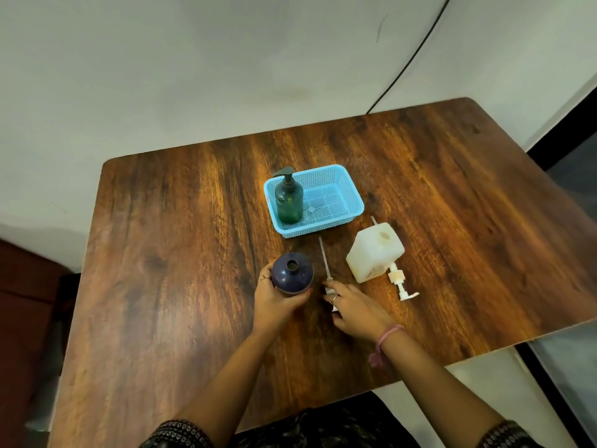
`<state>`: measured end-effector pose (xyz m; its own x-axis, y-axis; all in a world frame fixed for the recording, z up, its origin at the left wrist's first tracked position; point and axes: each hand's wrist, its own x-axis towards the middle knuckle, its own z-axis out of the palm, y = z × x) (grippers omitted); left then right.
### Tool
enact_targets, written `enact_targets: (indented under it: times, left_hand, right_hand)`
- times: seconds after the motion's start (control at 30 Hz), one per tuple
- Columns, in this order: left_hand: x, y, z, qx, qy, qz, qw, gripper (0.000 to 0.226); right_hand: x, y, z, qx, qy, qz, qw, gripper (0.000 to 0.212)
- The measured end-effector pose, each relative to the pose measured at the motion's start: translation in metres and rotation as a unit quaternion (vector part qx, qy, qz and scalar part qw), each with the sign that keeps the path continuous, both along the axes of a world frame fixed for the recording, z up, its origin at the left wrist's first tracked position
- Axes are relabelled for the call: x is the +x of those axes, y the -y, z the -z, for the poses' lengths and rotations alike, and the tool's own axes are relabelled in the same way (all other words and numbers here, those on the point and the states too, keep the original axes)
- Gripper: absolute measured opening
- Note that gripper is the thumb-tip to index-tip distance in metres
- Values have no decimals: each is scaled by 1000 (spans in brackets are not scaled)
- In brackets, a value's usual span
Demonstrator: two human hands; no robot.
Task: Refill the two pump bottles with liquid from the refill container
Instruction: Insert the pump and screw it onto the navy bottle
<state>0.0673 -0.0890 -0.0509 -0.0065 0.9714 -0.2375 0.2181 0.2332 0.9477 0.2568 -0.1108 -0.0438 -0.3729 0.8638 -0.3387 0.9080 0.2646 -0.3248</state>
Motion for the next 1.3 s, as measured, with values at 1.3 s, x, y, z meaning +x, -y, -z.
enact_targets:
  times: [1.3]
  left_hand:
    - [68,-98,-216,203,-7,-152,967,65]
  right_hand:
    - [81,-147,-377,294,-486,-10,823,23]
